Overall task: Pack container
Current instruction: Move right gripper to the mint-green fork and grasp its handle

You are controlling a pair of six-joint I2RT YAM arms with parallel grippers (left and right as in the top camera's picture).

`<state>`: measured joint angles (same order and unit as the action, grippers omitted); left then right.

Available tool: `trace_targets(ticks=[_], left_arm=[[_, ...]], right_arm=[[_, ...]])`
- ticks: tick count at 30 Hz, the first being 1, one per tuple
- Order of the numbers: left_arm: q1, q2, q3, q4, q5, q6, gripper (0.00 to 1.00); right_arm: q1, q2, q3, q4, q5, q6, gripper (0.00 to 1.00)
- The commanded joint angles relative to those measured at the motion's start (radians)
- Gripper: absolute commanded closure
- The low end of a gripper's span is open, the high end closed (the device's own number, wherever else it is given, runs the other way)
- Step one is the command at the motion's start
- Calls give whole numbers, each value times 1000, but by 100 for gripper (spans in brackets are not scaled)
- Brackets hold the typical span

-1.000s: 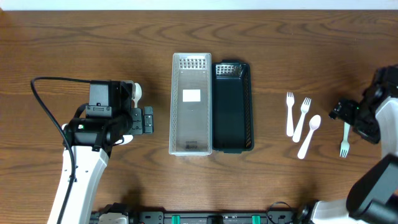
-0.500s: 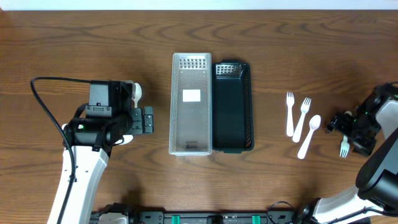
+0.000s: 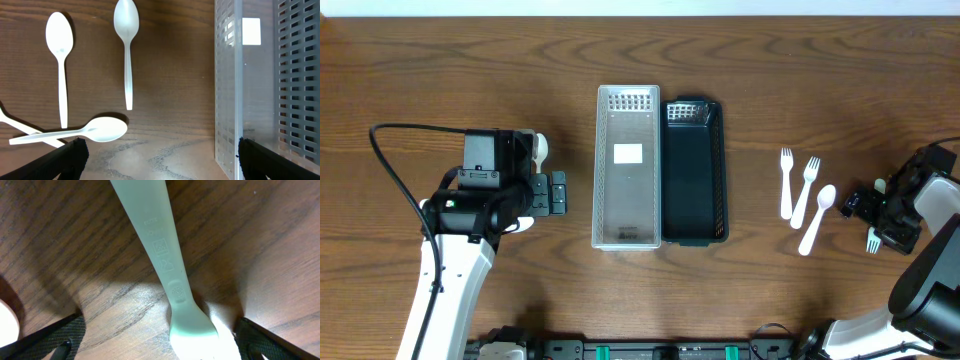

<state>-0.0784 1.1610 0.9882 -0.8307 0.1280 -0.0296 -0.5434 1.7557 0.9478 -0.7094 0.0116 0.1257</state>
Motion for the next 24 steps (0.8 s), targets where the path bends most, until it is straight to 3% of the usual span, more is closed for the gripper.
trace_targets(ticks=[1, 14, 24], left_arm=[[5, 0, 18, -1, 3, -2, 2], [5, 0, 18, 2, 3, -2, 2], [5, 0, 18, 2, 3, -2, 2]], right_arm=[[-9, 62, -53, 5, -1, -19, 7], [-9, 62, -53, -36, -2, -8, 50], [-9, 62, -53, -35, -28, -5, 68]])
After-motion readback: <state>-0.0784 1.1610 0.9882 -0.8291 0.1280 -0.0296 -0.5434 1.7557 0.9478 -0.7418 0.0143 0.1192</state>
